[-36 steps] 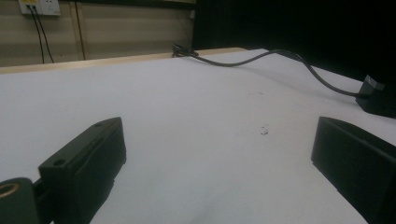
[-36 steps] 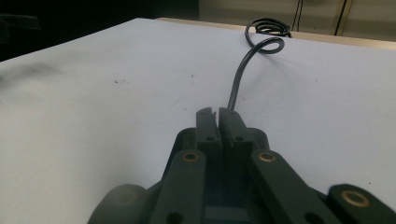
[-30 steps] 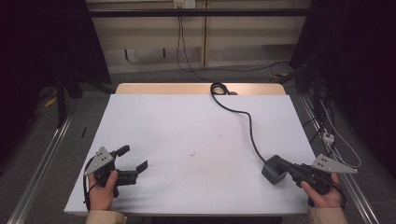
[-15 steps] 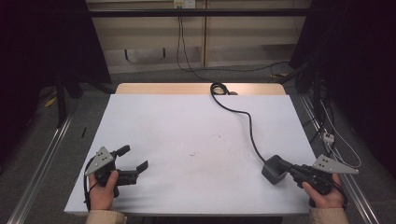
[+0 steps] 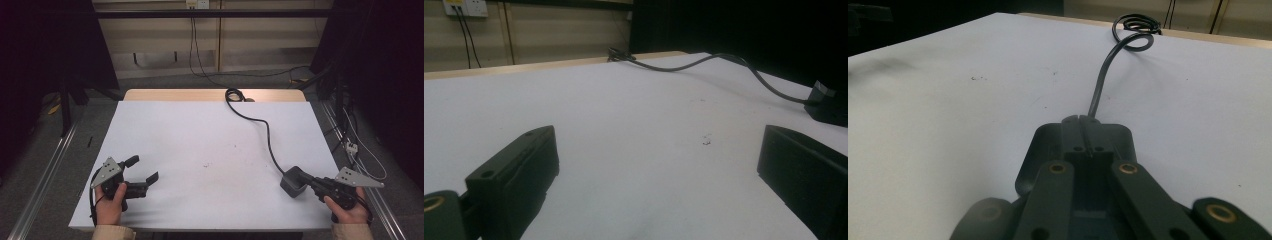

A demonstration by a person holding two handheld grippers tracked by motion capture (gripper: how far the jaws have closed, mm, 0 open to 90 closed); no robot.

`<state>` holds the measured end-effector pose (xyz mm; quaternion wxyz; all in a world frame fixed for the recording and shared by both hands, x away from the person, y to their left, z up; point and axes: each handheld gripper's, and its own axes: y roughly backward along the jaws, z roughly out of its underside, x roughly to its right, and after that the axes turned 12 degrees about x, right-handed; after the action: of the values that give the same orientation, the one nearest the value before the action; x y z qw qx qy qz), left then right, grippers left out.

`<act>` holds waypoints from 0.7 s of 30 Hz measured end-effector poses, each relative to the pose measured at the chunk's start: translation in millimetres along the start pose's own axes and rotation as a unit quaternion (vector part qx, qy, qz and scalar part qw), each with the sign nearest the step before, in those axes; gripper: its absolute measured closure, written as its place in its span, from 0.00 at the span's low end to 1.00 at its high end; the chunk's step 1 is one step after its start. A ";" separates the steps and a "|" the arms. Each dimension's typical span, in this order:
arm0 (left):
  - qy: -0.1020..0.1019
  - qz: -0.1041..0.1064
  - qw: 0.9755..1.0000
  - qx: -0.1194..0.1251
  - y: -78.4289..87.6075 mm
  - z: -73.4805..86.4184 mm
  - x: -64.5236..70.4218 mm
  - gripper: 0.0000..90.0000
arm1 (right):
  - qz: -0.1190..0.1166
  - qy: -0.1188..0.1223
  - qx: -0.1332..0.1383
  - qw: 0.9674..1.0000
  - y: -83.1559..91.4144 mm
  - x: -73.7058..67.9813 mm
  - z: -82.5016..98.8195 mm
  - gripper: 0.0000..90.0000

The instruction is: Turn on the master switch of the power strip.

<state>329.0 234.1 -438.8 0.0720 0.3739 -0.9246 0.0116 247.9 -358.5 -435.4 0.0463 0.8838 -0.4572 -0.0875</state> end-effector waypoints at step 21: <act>0.000 0.000 1.000 0.002 0.0 -0.1 0.5 0.03 | 0.000 0.012 -0.003 1.000 2.7 -1.4 2.1 1.00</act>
<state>328.7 233.7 -438.7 0.0717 0.3742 -0.9245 0.0134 244.5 -358.9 -436.8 0.0542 0.8846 -0.4566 -0.0779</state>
